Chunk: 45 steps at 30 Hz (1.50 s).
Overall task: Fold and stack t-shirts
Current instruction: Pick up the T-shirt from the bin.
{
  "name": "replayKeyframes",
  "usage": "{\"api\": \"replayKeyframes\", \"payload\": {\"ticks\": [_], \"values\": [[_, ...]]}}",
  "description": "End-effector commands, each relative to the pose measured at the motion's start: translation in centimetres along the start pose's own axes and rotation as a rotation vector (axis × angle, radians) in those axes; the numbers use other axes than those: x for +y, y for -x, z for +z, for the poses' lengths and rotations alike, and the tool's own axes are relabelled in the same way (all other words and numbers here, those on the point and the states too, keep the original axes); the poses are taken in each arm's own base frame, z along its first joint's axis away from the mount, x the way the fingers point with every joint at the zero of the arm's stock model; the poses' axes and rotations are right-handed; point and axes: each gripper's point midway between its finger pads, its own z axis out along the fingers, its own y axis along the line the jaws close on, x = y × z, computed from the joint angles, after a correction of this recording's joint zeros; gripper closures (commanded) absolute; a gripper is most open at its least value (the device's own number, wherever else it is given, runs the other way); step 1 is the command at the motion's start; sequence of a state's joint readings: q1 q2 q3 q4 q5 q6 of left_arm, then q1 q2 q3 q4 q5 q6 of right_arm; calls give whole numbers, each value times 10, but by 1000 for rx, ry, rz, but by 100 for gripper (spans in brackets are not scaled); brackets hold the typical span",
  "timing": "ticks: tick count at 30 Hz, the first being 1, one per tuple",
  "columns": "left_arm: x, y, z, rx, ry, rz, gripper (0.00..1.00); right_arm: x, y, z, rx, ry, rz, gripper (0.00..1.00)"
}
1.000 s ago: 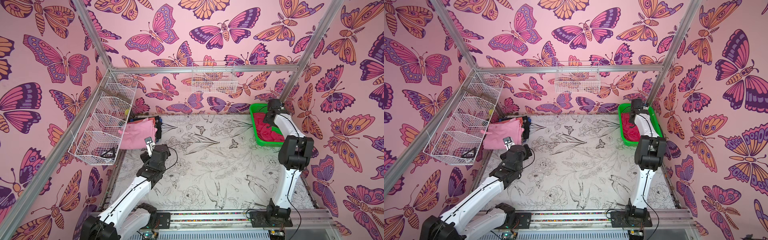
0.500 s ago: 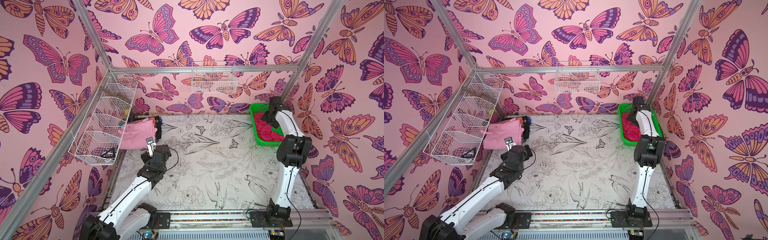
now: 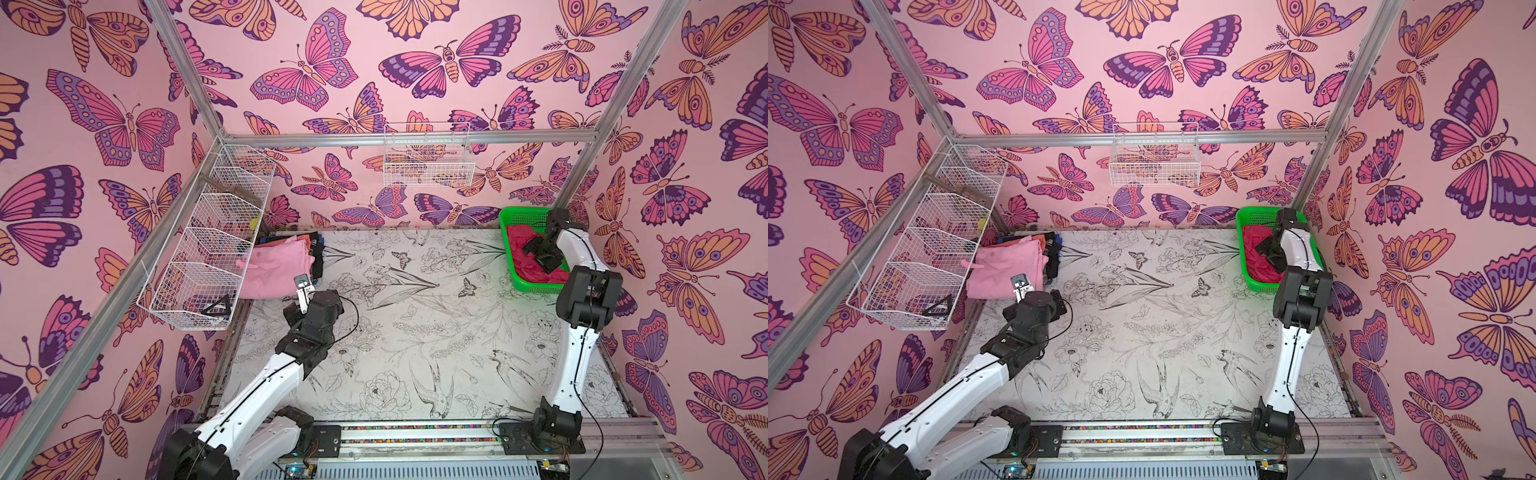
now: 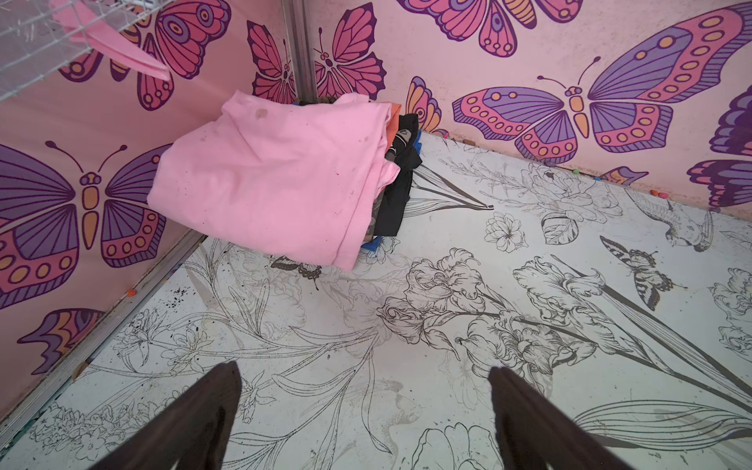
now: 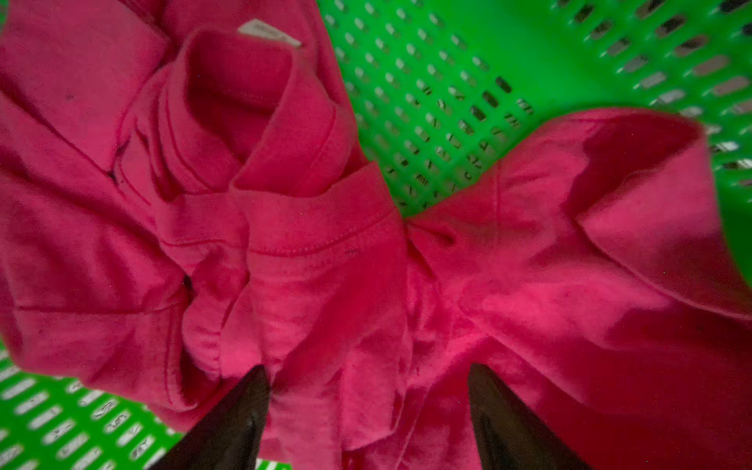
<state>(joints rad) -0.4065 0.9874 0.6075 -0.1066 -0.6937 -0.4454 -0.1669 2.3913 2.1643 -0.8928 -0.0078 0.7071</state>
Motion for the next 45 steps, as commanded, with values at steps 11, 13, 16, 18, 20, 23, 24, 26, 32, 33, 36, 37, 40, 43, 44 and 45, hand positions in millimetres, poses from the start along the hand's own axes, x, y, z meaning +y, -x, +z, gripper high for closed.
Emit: {"api": "replayKeyframes", "payload": {"ticks": [11, 13, 16, 18, 20, 23, 24, 26, 32, 33, 36, 37, 40, 43, 44, 45], "values": [[2, 8, -6, -19, 12, 25, 0, 3, -12, 27, 78, 13, 32, 25], [2, 8, -6, -20, 12, 26, 0, 2, -13, 29, 83, 9, 33, 35], [1, 9, -6, -20, 10, 25, 0, 2, -13, 32, 87, 11, 35, 58], [-1, 9, -5, -17, 7, 27, 0, 3, -13, 30, 85, 18, 33, 78], [-4, 8, -5, -13, -3, 34, 0, 5, -11, 28, 78, 27, 31, 100], [-4, 8, -4, -10, -2, 38, 0, 8, -8, 22, 64, 44, 30, 100], [-4, 9, -4, -11, -2, 37, 0, 9, -7, 20, 57, 51, 27, 100], [-5, 9, -5, -12, -1, 37, 0, 12, -4, 13, 36, 68, 22, 100], [-2, 8, -5, -15, 8, 36, 0, 24, 6, -15, -28, 139, -9, 100], [-2, 8, -5, -16, 9, 34, 0, 27, 9, -22, -43, 153, -16, 100], [-2, 8, -5, -16, 11, 30, 0, 34, 15, -42, -90, 198, -35, 100], [-1, 7, -5, -15, 15, 31, 0, 36, 18, -49, -106, 213, -42, 100], [0, 8, -6, -16, 17, 28, 0, 42, 25, -73, -158, 248, -60, 100], [-1, 7, -6, -12, 16, 31, 0, 46, 32, -98, -215, 279, -81, 100], [-1, 7, -6, -13, 15, 29, 0, 48, 34, -106, -238, 291, -89, 100], [-1, 7, -6, -13, 14, 30, 0, 49, 35, -116, -264, 304, -100, 100]]}}
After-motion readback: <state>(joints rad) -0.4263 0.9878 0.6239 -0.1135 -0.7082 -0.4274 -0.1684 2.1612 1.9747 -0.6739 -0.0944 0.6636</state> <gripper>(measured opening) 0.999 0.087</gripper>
